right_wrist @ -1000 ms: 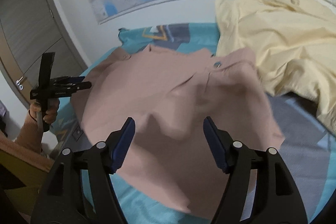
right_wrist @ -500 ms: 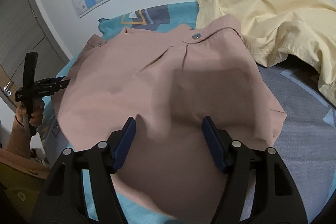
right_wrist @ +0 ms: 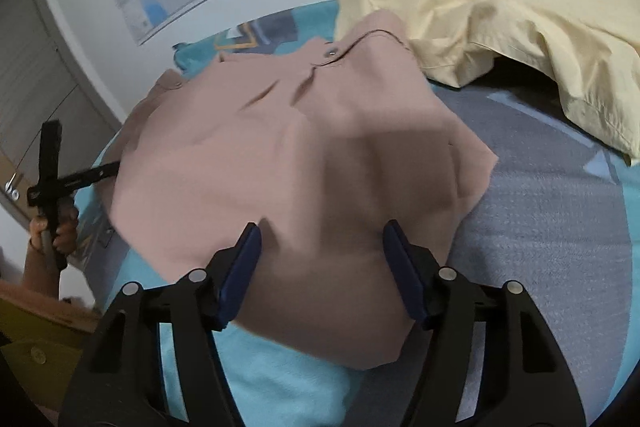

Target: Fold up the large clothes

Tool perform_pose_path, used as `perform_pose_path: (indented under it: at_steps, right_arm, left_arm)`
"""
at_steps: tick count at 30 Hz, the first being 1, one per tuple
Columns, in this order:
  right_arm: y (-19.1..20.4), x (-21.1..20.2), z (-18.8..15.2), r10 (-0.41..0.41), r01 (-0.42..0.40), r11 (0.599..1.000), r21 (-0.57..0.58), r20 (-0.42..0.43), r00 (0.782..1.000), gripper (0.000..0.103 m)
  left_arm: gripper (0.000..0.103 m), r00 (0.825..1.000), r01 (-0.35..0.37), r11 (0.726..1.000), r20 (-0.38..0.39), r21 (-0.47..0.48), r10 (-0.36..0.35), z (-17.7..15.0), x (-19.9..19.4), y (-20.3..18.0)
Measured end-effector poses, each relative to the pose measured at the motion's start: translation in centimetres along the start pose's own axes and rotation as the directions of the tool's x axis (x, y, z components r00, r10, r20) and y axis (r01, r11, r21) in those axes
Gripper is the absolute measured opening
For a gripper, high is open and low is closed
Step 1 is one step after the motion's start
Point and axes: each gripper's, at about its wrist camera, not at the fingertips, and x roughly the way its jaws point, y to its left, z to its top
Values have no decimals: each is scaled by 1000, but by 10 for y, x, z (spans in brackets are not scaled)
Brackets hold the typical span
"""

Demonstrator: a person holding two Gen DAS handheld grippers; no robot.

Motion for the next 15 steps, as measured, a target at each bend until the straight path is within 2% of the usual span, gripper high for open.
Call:
perform_pose_path:
  at_steps: [4,8,11,13,15]
  right_arm:
    - [1,-5,1,10,-10,1000,17,6,1000,64]
    - [16,-23,9,46,-45,999,-15,62,997,66]
    - [41,-25,19,95,-88,992,-88,86,992,67]
    - [60,-17,27,138,-126,983,-134,86,987,67]
    - [73,-4,32,119,-103,980,-171,84,989,67]
  left_arm:
    - [82,1000,-2,1000,3,-19,2,-4,-10,3]
    - [82,1000,19,1000,18,-25,-19,-11,-25,6]
    - [82,998,-28,999,59,21,27,-8,-35,-6]
    - [82,992,-63,996,114,70,55,-1,-42,-23]
    - [82,988,-7,993,152,119,-11,6,-48,-40]
